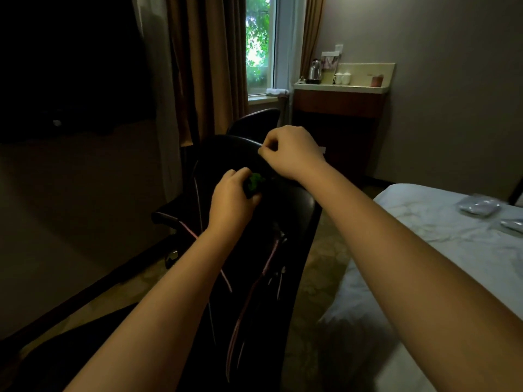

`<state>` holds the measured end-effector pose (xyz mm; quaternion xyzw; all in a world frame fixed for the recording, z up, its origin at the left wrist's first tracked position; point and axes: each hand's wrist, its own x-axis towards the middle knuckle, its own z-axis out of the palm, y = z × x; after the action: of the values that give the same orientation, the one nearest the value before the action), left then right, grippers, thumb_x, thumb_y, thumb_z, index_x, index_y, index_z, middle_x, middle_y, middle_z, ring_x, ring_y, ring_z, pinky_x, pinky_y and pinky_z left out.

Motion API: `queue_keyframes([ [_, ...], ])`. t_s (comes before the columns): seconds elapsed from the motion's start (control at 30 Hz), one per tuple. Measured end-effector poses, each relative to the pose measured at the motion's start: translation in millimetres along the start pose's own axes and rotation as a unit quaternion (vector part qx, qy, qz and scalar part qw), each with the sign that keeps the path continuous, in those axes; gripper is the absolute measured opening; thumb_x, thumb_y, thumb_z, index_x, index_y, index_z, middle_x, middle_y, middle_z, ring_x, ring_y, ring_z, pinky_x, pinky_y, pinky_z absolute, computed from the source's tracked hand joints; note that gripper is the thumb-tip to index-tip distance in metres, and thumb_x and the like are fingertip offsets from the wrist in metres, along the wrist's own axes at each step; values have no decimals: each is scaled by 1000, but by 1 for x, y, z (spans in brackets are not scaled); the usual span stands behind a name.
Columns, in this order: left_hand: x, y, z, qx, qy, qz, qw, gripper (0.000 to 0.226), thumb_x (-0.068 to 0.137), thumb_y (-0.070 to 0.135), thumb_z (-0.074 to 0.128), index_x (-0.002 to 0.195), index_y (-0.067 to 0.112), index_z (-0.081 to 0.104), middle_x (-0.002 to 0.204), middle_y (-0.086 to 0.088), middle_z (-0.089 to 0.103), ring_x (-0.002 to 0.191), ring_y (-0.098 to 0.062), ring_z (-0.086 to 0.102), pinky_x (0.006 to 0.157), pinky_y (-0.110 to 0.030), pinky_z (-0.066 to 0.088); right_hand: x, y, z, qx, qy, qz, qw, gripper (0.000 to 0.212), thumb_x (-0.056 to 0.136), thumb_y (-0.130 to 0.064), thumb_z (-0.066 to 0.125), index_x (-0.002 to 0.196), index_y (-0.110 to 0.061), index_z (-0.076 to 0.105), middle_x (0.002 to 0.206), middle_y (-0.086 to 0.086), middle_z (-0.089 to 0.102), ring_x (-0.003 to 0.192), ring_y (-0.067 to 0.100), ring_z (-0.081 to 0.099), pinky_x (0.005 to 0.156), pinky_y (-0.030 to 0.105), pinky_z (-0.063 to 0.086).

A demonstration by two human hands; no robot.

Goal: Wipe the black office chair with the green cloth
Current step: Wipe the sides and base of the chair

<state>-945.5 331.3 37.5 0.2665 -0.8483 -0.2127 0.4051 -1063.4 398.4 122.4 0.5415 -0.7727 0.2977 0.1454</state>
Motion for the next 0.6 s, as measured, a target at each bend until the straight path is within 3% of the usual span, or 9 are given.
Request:
queue_keyframes([
  [0.43, 68, -57, 11, -7, 27, -86, 996, 39, 88, 16, 68, 126, 12, 59, 119, -11, 60, 109, -27, 59, 89, -34, 48, 15, 6, 8, 10, -6, -42, 999, 14, 92, -29, 61, 91, -20, 71, 84, -7, 62, 80, 9, 54, 66, 25, 39],
  [0.6, 74, -62, 11, 7, 27, -92, 995, 42, 89, 15, 68, 129, 10, 57, 119, -9, 57, 112, -26, 57, 88, -29, 42, 13, 7, 8, 11, 1, -42, 999, 16, 93, -29, 60, 93, -18, 71, 86, -5, 63, 79, 11, 55, 66, 25, 39],
])
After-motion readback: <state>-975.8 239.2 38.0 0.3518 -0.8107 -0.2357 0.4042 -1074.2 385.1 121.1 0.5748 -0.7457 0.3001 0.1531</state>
